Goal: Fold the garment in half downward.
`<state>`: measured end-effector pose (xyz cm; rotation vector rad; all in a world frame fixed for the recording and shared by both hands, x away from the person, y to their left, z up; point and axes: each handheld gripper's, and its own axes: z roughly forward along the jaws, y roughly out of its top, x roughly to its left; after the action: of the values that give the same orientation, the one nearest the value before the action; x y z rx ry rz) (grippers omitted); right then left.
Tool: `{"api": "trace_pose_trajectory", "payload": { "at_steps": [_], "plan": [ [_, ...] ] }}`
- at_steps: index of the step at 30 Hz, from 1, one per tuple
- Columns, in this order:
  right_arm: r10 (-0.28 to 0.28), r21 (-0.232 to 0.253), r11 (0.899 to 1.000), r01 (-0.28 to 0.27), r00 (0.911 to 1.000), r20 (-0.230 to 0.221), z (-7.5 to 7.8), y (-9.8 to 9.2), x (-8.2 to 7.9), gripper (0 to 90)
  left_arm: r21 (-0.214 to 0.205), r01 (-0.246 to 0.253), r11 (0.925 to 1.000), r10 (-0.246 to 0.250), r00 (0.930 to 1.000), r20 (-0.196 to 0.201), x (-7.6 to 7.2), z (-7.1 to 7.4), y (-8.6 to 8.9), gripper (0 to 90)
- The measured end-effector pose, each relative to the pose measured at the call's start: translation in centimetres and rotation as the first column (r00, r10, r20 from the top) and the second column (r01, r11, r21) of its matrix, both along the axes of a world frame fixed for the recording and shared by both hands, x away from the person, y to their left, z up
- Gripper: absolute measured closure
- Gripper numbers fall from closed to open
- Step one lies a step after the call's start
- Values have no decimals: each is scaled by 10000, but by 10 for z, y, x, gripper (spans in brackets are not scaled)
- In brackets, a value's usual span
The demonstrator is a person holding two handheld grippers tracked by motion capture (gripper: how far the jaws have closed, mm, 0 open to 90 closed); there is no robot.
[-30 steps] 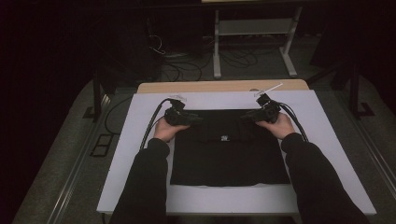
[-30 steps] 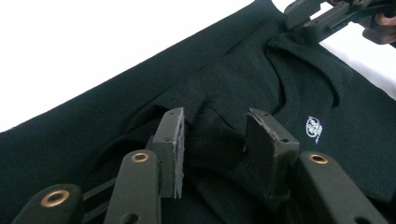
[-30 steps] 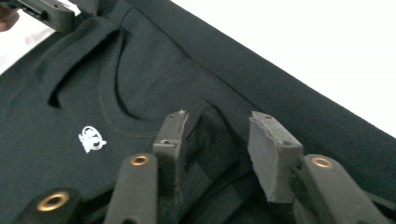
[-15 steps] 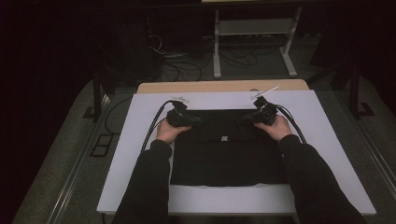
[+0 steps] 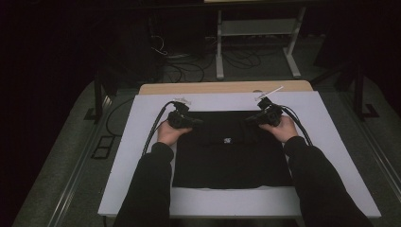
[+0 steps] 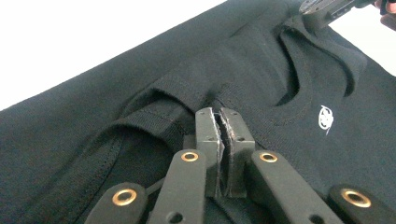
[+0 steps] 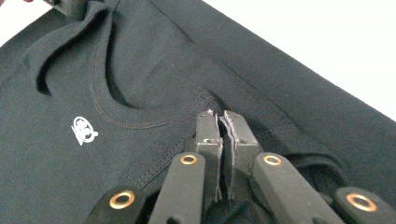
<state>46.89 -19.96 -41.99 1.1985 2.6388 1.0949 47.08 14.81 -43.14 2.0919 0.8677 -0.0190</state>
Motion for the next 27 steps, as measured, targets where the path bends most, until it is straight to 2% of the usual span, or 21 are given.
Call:
{"api": "trace_pose_trajectory", "payload": {
  "at_steps": [6, 27],
  "plan": [
    [14, -17, 10000, -14, 10000, 48, 6, -2, -2, 844, 56, 27, 10000, -27, 10000, 37, -2, 6, 0, 857],
    [-219, 86, 9997, 214, 9977, 642, 35, -11, -12, 844, 194, 24, 9998, -34, 9987, 516, -11, 39, 1, 857]
  ]
}}
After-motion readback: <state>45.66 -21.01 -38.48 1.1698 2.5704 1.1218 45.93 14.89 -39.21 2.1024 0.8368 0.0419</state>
